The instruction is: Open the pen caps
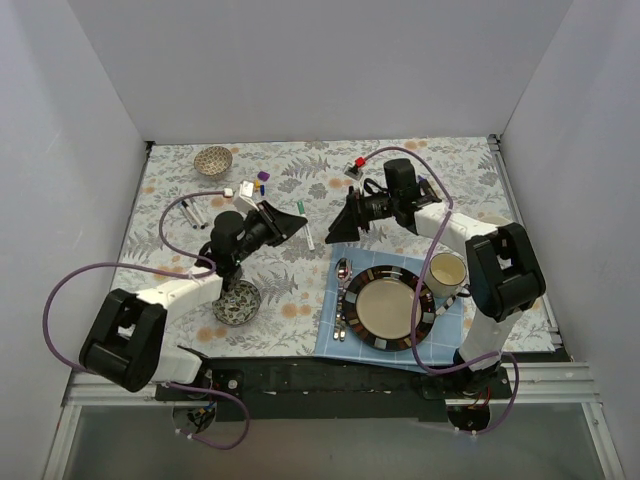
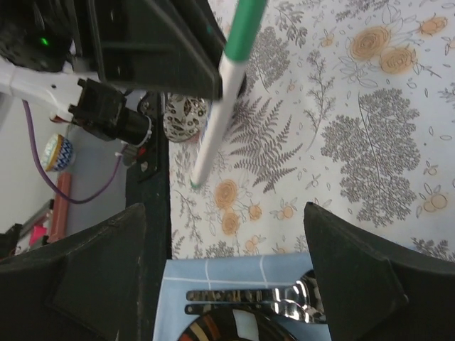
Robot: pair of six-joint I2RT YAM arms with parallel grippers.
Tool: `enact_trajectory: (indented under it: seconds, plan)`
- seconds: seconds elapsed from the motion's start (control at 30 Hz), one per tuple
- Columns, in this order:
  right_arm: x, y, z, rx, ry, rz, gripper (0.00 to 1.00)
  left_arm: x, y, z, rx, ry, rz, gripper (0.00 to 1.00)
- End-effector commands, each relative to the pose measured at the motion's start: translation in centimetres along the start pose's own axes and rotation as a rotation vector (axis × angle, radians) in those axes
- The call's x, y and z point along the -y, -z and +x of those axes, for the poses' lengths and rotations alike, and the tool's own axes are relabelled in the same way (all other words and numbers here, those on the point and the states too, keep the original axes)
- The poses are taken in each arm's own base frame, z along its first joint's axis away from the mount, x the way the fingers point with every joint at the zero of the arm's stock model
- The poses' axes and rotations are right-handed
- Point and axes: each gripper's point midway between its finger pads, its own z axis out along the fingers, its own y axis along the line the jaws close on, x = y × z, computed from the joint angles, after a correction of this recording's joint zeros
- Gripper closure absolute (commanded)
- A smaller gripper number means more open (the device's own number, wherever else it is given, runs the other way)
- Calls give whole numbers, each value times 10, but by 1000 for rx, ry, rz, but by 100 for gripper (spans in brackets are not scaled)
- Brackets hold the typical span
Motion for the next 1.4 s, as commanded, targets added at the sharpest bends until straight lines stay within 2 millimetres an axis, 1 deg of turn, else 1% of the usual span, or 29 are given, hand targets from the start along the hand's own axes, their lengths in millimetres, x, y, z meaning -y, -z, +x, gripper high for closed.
enact_trajectory:
  seconds: [0.0,0.03,0.1,0.2,0.3,0.33,0.37,0.4,0.43,0.5,0.53,0.57,0.6,0.63,0.67,0.7,0.73,0.77,0.83,0.87,0.9,0.97,1.03,1.07,1.13,1.17,1.2,1.27,1.37]
  plan:
    - [-24,-11,-30,84,-30,-35,2,33,-12,-6,86,-1,110,100]
    - [-26,-18,-26,81,-34,-53,2,33,-15,-4,95,8,107,100]
    - [-28,-23,-24,74,-60,-68,2,35,-18,0,91,13,114,100]
    - [-29,-32,-18,55,-71,-80,5,37,-19,0,113,26,116,100]
    - [-33,-36,-16,47,-77,-98,18,34,-17,-2,140,43,108,100]
    - [-34,-37,-15,43,-83,-104,32,34,-17,-3,144,44,109,100]
    - [-36,-38,-16,45,-75,-115,39,31,-18,-1,141,50,102,100]
    - [-36,-39,-15,40,-82,-124,47,33,-18,-1,139,51,112,100]
    - [-38,-39,-14,36,-95,-133,67,32,-18,0,137,56,112,100]
    - [-38,-40,-13,33,-97,-143,96,35,-17,1,135,56,126,100]
    - [-38,-40,-13,34,-102,-141,99,36,-16,1,133,54,131,100]
    - [-37,-40,-13,34,-100,-141,99,36,-15,2,128,50,134,100]
    - [-38,-40,-13,33,-100,-140,99,37,-14,3,120,42,138,94]
    - [-38,-39,-13,32,-98,-140,99,37,-14,3,117,34,137,84]
    - [-37,-39,-13,31,-89,-139,99,36,-13,1,122,28,135,60]
    - [-38,-39,-12,26,-89,-141,99,34,-12,0,119,20,130,51]
    - [-38,-38,-13,23,-83,-144,99,34,-9,-4,123,12,135,45]
    - [-37,-38,-11,18,-65,-148,99,34,-8,-7,123,5,137,36]
    - [-40,-38,-8,-11,-48,-163,99,29,-7,-11,111,-12,129,31]
    - [-38,-38,-6,-21,-5,-171,99,29,-7,-13,104,-20,131,29]
    - [-38,-38,-5,-29,5,-178,99,28,-8,-16,97,-27,128,29]
    - [-43,-36,-4,-47,16,-210,99,26,-10,-16,59,-43,136,28]
    - [-45,-35,-3,-54,30,-225,99,28,-12,-21,47,-65,159,28]
    - [-47,-35,-2,-57,39,-235,99,28,-13,-16,15,-69,177,29]
    - [-48,-34,-2,-60,47,-244,99,35,-14,-16,-3,-87,219,30]
    - [-47,-35,-1,-64,37,-245,99,37,-15,-7,-48,-91,251,30]
    - [-46,-35,0,-67,33,-247,99,43,-15,-8,-50,-103,284,31]
    - [-44,-35,0,-73,30,-244,99,48,-16,-4,-82,-102,319,34]
    - [-43,-36,1,-74,30,-243,99,50,-17,4,-127,-102,358,41]
